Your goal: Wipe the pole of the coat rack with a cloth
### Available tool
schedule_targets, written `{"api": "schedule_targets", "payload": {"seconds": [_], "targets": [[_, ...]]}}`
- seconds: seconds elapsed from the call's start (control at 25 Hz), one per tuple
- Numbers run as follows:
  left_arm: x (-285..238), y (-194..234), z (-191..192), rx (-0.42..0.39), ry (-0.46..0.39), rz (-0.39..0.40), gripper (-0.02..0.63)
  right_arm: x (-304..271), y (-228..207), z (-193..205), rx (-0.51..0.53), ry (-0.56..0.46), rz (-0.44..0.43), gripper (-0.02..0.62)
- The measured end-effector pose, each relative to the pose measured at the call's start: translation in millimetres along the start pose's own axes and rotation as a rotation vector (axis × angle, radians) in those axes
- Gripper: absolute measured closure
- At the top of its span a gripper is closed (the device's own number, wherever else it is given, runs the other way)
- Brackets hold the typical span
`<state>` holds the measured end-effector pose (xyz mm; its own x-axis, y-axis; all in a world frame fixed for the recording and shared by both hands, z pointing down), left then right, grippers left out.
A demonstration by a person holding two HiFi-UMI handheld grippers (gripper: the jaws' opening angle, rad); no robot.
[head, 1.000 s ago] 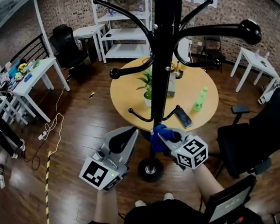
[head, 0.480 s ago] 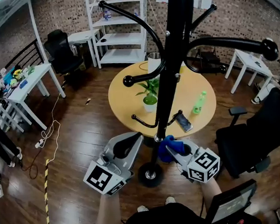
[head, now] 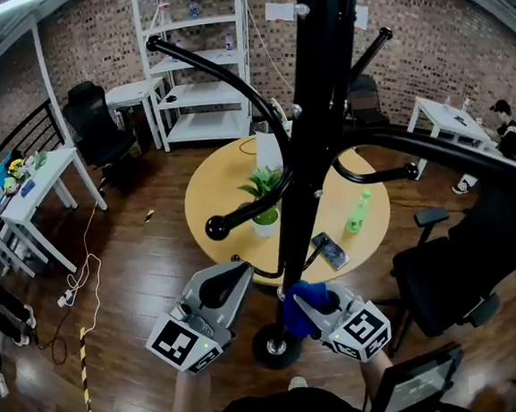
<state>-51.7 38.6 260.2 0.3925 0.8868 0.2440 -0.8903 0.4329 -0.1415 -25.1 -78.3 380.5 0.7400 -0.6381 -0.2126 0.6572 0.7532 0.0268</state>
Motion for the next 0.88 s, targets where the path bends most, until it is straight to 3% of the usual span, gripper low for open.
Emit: {"api": "schedule_targets", "payload": {"seconds": [0.12, 0.24, 0.48, 0.64, 0.88], "targets": [[-12, 15, -2, -0.020, -0.012, 0.036, 0.612, 4, -2, -22, -0.018, -0.086, -0.005, 0.573], [-22, 26, -4, -0.020, -0.045, 0.155, 0.612, 8, -4, -51, -0.046, -0.187, 0.048, 0.574], [-14, 71, 0, 0.015, -0.078, 0.426, 0.612, -6, 3, -95, -0.034, -0.313, 0.345, 0.574], [-4, 80, -6, 0.030, -0.093, 0.544, 0.612, -17, 23, -117, 0.047, -0.286, 0.506, 0.574], [-8, 69, -8, 0.071, -0.096, 0.619, 0.612, -17, 33, -135, 0.124, -0.293, 0.608, 0.573]]}}
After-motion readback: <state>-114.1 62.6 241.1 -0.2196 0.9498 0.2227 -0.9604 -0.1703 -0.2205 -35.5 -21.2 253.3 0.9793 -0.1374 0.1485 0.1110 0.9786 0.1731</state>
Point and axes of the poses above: the fingertips, and each gripper's own axes: x backward along the fingers, y to its left, z out of its underside, the point moved 3 cm from there along x, backward along the fingers, and after that the axes turned 2 degrees about -x, right-handed, at the moved point
